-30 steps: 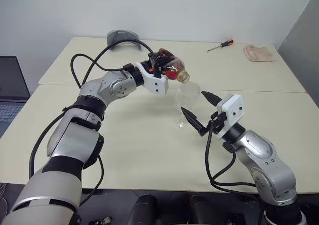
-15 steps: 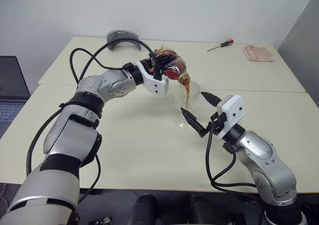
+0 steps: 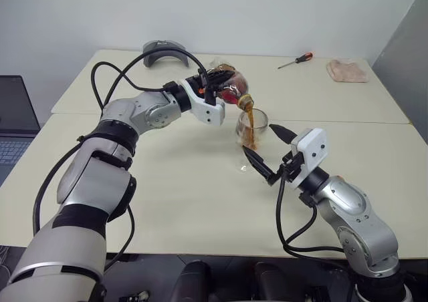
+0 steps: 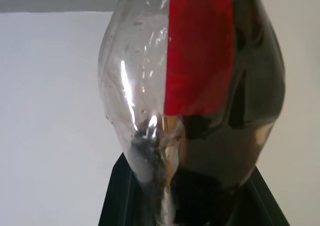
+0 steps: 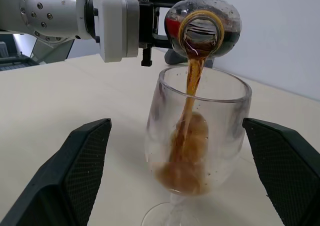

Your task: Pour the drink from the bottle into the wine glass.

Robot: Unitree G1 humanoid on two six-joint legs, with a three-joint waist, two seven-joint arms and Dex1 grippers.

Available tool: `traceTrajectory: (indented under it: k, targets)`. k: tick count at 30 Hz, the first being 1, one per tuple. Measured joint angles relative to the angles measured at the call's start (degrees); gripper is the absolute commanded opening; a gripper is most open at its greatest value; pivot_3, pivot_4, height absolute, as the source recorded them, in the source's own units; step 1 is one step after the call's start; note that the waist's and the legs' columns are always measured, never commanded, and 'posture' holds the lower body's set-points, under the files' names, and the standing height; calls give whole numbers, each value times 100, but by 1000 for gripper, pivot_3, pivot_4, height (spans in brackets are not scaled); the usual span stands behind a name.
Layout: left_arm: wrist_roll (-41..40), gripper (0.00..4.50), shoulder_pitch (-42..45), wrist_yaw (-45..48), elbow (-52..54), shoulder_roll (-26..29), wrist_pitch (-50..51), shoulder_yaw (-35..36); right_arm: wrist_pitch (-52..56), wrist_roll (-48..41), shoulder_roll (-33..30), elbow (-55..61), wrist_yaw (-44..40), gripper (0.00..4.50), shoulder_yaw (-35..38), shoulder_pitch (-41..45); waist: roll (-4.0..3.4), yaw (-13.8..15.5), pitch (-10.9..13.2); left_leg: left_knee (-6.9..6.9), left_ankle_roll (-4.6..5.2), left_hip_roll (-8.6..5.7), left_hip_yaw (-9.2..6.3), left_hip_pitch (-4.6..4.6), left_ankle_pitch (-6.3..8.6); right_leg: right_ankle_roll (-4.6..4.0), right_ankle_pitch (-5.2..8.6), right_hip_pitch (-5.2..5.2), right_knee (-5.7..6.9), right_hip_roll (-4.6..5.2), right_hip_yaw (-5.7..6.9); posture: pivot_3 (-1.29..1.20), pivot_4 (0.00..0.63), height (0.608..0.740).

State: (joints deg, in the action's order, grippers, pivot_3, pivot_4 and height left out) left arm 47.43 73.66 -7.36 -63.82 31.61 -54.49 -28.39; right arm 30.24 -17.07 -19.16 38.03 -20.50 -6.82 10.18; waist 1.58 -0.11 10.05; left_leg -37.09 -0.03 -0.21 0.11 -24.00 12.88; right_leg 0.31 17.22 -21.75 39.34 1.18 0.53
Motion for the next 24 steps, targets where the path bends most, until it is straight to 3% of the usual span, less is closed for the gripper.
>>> traceTrajectory:
  k: [24]
  targets:
    - [46,756,148,-202,-182,-38,146,-174,146,-94,14,121,-12,4500,11,-93,0,-1,0,-3,-11,-2,3,-1,-6,5,4,-7,16,2,-1,0,150,740]
